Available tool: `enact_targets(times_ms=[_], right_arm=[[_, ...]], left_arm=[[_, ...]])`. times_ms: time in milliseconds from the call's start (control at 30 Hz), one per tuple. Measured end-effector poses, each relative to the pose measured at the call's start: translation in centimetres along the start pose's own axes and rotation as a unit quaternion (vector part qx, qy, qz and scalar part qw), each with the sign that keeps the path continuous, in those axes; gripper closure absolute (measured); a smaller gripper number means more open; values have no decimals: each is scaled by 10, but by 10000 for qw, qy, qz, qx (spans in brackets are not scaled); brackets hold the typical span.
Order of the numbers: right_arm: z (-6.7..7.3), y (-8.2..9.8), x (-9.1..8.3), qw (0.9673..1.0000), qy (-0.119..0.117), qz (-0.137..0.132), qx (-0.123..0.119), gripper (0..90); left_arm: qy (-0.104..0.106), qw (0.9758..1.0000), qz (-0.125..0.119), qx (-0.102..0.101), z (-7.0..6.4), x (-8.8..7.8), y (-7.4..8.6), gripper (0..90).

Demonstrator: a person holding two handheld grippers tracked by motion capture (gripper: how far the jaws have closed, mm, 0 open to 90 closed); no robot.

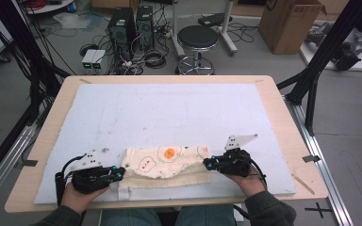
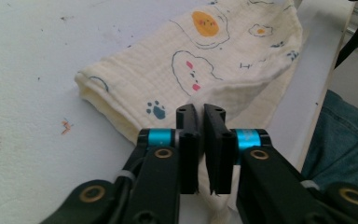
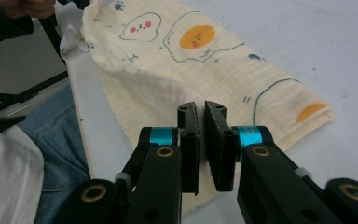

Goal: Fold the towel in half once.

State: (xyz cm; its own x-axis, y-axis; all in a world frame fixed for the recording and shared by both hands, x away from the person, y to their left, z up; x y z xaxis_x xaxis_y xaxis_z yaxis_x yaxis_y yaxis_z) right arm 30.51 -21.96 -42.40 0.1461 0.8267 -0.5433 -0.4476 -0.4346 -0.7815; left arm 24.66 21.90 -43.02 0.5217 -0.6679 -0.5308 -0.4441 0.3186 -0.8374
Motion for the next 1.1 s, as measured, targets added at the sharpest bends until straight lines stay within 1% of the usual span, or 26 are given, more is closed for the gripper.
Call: enact_targets(times_ms=[33,100,133,167,200,267,300,367,400,467,533,600,667,700,733,767,833,900,967,1100], right_arm=[[1,0,-1,10000,-5,-6,-18,822],[4,0,-3,10000,-32,-16,15,759],[4,0,-4,10000,-85,-44,5,739],[6,0,-5,9999,-134,-47,27,730],[8,0,-7,9999,-152,-78,-6,710],[13,-2,-12,9997,-195,-133,-26,695],[15,-3,-14,9996,-205,-169,-55,695],[16,-4,-14,9996,-177,-157,-125,702],[16,-3,-13,9997,-150,-93,-148,707],[16,-1,-7,9997,-144,79,-181,718],[15,4,0,9993,-84,283,-247,733],[12,9,6,9987,-105,438,-226,741],[11,15,11,9981,-104,574,-180,746],[11,17,13,9978,-111,630,-198,748],[11,18,14,9973,-96,691,-236,749],[11,19,15,9968,-67,749,-259,749],[11,20,16,9965,-95,796,-230,750],[11,22,17,9962,-72,838,-245,750],[11,23,16,9964,-50,810,-264,748],[13,24,16,9967,-63,763,-260,712]], left_arm=[[77,10000,-17,-9,-1,-1,0,796],[106,9999,-48,9,-2,-4,-2,730],[139,9999,-68,-5,-3,-5,-3,702],[159,9998,-118,6,-3,-7,-4,689],[172,9997,-147,10,-3,-8,-5,676],[152,9997,-171,16,-4,-7,-6,670],[175,9997,-158,24,-4,-6,-7,671],[140,9998,-92,48,-3,-1,-7,680],[147,9999,-55,39,-3,3,-7,699],[119,9999,38,58,-4,9,-6,709],[61,9997,203,119,-3,13,-3,720],[27,9995,273,138,-3,15,0,724],[-14,9994,335,90,-2,15,3,725],[-35,9991,407,124,0,16,5,726],[-57,9989,451,90,0,16,6,726],[-77,9985,524,113,2,17,7,726],[-98,9983,572,81,3,18,10,725],[-83,9983,571,64,3,18,10,727],[-92,9983,571,113,3,18,11,724],[-57,9985,532,73,2,17,10,689]])
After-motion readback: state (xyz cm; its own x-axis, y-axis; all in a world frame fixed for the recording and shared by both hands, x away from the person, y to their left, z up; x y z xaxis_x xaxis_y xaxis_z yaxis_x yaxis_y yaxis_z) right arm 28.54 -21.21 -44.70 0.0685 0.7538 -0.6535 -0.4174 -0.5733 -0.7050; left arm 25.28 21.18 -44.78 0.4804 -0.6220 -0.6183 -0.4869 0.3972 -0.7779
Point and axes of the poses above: each handheld gripper's, and its own axes: x roughly forward along the jaws, y roughly out of its underside, z roughly to its left, the point moved 1 cm from there along x, roughly forward along the jaws, and after that the axes turned 5 degrees about -y, right-handed, at the moved point
